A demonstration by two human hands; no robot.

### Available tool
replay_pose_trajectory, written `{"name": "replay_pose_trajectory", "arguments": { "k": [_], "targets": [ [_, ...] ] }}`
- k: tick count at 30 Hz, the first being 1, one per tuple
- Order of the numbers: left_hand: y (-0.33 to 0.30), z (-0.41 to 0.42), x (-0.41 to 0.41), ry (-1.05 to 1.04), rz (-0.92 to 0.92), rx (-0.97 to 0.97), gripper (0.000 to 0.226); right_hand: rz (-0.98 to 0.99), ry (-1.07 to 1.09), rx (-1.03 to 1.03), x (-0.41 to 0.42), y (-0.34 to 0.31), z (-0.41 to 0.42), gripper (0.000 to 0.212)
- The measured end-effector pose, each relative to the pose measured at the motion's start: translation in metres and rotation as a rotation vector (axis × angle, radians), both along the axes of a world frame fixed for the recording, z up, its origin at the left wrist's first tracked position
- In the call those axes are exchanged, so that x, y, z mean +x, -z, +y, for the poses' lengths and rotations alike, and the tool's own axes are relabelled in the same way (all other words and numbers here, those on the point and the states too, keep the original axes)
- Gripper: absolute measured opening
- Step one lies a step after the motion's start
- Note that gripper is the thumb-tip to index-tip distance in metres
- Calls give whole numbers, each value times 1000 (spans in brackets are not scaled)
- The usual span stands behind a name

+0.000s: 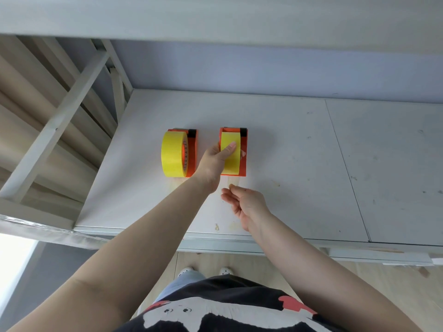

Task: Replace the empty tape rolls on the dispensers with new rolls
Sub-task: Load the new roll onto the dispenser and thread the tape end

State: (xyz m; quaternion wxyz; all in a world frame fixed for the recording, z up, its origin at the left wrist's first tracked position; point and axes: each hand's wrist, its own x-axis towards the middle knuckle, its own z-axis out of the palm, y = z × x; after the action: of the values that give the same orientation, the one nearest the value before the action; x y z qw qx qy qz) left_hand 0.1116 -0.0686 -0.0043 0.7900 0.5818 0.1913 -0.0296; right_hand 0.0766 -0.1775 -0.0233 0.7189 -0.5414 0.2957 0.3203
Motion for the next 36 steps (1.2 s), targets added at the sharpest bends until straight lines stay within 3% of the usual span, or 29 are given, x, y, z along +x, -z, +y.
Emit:
{"name": "replay_pose_trajectory", "arguments": {
  "k": [17,26,30,32,36],
  "targets": [
    [10,-5,-3,2,9,132,21,16,-28,-34,-2,-1,-1,9],
    [4,-2,-5,87,68,392,53,4,-92,-21,2,-5,-11,6],
    [1,-1,-7,111,122,452,64,26,-242,-24,0,-11,-16,8],
    [0,-1,-9,113,128,460,64,-13,-280,-69,-1,-13,-20,10],
    [0,-1,-12,80,129,440,62,-268,-106,-260,17,-16,-31,10]
  ]
}}
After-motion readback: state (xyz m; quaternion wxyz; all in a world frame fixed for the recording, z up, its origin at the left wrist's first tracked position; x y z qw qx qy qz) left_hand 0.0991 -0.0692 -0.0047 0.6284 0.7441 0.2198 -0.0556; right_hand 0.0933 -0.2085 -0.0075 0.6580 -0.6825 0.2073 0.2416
